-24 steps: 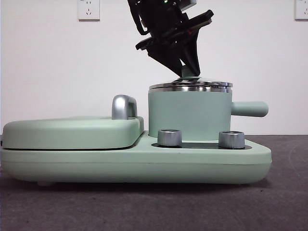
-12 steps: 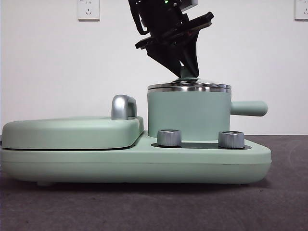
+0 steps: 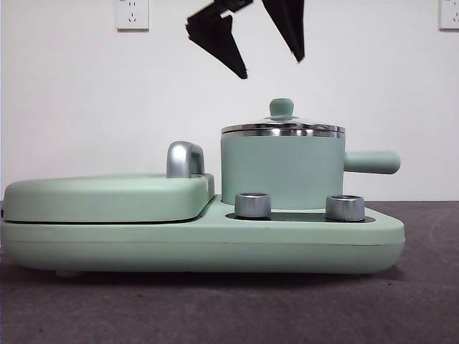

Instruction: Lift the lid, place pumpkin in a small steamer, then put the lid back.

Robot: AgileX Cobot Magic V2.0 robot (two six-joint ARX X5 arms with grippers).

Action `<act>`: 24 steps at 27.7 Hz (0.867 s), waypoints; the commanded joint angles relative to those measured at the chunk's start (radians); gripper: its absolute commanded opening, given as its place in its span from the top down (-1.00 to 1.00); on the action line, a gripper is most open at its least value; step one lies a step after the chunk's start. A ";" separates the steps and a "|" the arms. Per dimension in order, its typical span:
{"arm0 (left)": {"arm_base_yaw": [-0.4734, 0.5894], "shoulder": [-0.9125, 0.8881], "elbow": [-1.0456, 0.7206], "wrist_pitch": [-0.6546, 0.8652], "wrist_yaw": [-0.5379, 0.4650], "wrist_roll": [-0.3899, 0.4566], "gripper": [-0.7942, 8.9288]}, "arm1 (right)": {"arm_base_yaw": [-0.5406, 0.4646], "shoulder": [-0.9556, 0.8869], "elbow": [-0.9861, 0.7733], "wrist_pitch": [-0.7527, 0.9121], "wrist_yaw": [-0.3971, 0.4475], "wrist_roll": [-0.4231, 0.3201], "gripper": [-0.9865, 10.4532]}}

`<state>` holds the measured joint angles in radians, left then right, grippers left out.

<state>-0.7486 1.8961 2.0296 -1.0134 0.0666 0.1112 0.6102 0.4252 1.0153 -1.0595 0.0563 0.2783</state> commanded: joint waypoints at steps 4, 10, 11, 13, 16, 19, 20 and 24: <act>0.027 -0.055 0.026 -0.196 0.084 -0.026 -0.25 | 0.009 0.004 0.005 0.021 -0.038 0.010 -0.15; 0.056 -0.291 -0.218 -0.234 0.179 -0.025 -0.10 | 0.009 0.005 0.005 0.050 -0.156 0.001 -0.15; 0.060 -0.337 -0.272 -0.226 0.179 -0.025 -0.10 | 0.009 0.005 0.005 0.050 -0.164 0.001 -0.15; 0.063 -0.428 -0.373 -0.208 0.179 -0.026 -0.10 | 0.009 0.005 0.005 0.049 -0.165 0.002 -0.15; 0.066 -0.578 -0.515 -0.159 0.179 -0.029 -0.10 | 0.009 0.005 0.005 0.050 -0.164 0.001 -0.15; 0.066 -0.737 -0.647 -0.099 0.179 -0.068 -0.10 | 0.009 0.005 0.005 0.050 -0.163 0.001 -0.15; 0.066 -0.792 -0.694 -0.075 0.178 -0.087 -0.10 | 0.009 0.005 0.005 0.050 -0.163 0.001 -0.15; 0.069 -1.009 -0.881 0.026 0.169 -0.169 -0.10 | 0.009 0.005 0.005 0.049 -0.164 0.002 -0.15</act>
<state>-0.6777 0.9115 1.1709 -1.0042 0.2379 -0.0059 0.6106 0.4255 1.0145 -1.0199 -0.1059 0.2779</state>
